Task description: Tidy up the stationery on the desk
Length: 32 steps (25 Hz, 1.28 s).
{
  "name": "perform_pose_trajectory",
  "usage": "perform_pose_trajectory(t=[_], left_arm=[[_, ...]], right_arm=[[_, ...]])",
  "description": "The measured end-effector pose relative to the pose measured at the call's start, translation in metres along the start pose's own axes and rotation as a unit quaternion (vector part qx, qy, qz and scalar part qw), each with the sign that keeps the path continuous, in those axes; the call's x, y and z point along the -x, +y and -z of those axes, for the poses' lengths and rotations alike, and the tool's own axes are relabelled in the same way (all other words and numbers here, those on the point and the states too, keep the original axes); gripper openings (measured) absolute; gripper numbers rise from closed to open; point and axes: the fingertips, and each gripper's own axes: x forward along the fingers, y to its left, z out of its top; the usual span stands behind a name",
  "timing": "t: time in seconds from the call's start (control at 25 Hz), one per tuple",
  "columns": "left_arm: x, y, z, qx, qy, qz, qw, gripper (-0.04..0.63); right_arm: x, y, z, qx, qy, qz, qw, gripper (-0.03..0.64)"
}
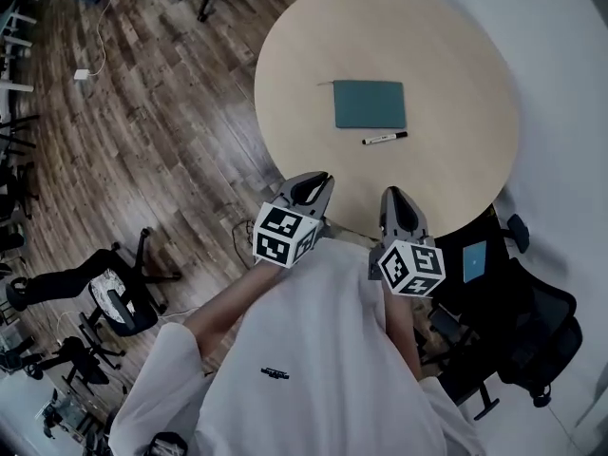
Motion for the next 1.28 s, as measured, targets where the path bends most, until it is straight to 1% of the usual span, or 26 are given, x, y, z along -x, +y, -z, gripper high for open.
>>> perform_pose_trajectory(t=[0.08,0.2,0.28,0.4,0.52,0.68,0.8,0.96,1.16,1.28], left_arm=[[-0.013,0.004,-0.003,-0.003,0.003,-0.003,1.0,0.048],[-0.028,0.008,-0.003,-0.011,0.012,-0.004,0.9999,0.048],[-0.039,0.008,-0.002,-0.014,0.019,-0.006,0.9997,0.048],[-0.058,0.007,-0.004,-0.036,0.034,-0.005,0.9988,0.048],[-0.076,0.009,-0.004,-0.057,0.045,-0.004,0.9974,0.048],[-0.104,0.022,-0.002,-0.082,0.062,-0.006,0.9947,0.048],[-0.128,0.03,-0.003,-0.097,0.067,-0.011,0.993,0.048],[-0.16,0.043,-0.004,-0.135,0.072,-0.017,0.9881,0.048],[-0.194,0.058,-0.01,-0.142,0.081,-0.014,0.9864,0.048],[-0.217,0.065,-0.003,-0.152,0.098,-0.005,0.9835,0.048]], right_arm=[[-0.008,-0.009,-0.004,0.002,0.003,0.0,1.0,0.044],[-0.021,-0.02,-0.004,-0.031,0.014,-0.006,0.999,0.044],[-0.027,-0.026,-0.005,-0.042,0.021,-0.013,0.999,0.043],[-0.04,-0.037,-0.007,-0.037,0.024,-0.016,0.999,0.044],[-0.055,-0.054,-0.002,-0.031,0.03,-0.009,0.999,0.044],[-0.078,-0.075,0.006,-0.031,0.045,-0.001,0.998,0.044],[-0.093,-0.089,0.006,-0.034,0.052,-0.004,0.998,0.044],[-0.117,-0.097,0.011,-0.042,0.053,-0.018,0.998,0.044],[-0.148,-0.103,0.016,-0.051,0.066,-0.027,0.996,0.046],[-0.166,-0.112,0.024,-0.056,0.081,-0.027,0.995,0.046]])
